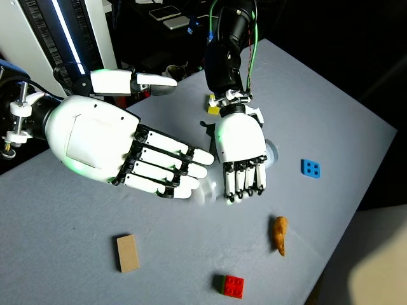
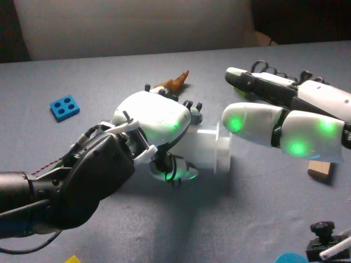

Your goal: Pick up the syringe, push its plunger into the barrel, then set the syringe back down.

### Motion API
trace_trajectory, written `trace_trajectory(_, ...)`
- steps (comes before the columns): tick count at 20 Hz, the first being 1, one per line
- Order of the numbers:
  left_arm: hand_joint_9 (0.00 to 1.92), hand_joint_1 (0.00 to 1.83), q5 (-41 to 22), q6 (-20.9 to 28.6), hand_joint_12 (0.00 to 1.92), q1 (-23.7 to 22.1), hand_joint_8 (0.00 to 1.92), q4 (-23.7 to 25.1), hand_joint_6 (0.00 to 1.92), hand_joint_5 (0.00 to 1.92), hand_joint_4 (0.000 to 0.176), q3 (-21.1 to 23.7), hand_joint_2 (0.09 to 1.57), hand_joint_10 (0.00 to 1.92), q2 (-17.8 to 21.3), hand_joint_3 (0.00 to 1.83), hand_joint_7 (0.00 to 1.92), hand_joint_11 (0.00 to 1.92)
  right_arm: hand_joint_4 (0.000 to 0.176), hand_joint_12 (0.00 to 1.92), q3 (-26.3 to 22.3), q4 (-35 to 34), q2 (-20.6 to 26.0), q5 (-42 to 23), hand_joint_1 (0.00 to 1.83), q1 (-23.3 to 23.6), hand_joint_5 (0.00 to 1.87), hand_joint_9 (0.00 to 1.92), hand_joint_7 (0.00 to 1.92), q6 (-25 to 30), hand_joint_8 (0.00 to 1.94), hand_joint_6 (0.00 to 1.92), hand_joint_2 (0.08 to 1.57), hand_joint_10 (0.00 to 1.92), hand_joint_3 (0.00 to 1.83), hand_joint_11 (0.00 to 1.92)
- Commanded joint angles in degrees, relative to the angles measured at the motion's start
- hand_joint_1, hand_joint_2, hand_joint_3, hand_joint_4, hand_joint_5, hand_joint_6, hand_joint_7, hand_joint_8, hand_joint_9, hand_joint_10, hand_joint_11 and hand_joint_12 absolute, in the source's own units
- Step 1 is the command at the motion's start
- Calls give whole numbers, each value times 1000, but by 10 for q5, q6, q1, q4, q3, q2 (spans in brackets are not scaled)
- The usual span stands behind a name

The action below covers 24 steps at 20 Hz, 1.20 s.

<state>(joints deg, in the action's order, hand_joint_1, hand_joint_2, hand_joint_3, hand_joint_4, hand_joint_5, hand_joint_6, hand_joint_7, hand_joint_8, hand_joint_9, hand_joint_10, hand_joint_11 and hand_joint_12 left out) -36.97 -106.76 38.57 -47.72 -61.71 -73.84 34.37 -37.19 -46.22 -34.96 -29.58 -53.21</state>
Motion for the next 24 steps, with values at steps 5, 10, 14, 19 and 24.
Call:
trace_trajectory(5,290,360,-45,0,771,-11,4,25,1,332,0,15,1142,1,15,3,315,0,0,321,-2,41,14,34,10,42,103,103,108,-65,2,3,1119,1,1,0)
trace_trajectory(10,21,231,-45,0,123,-20,3,25,0,10,0,43,997,1,57,0,24,0,0,304,-2,41,19,117,0,83,92,96,86,-120,0,0,1117,0,0,0)
trace_trajectory(14,0,26,-40,-1,0,-28,0,23,0,0,0,60,920,0,98,0,0,0,0,333,-2,41,19,140,4,106,121,105,112,-144,5,5,1125,3,2,0)
trace_trajectory(19,0,59,-38,-79,0,-47,0,-93,0,0,0,102,950,0,156,0,0,0,0,327,-2,-52,16,227,0,152,97,92,92,-350,2,2,1126,1,1,0)
trace_trajectory(24,0,123,-77,-214,0,-76,4,-263,0,0,0,175,966,0,222,4,11,0,0,467,0,-94,19,208,45,155,165,139,143,-385,7,10,1114,9,0,0)
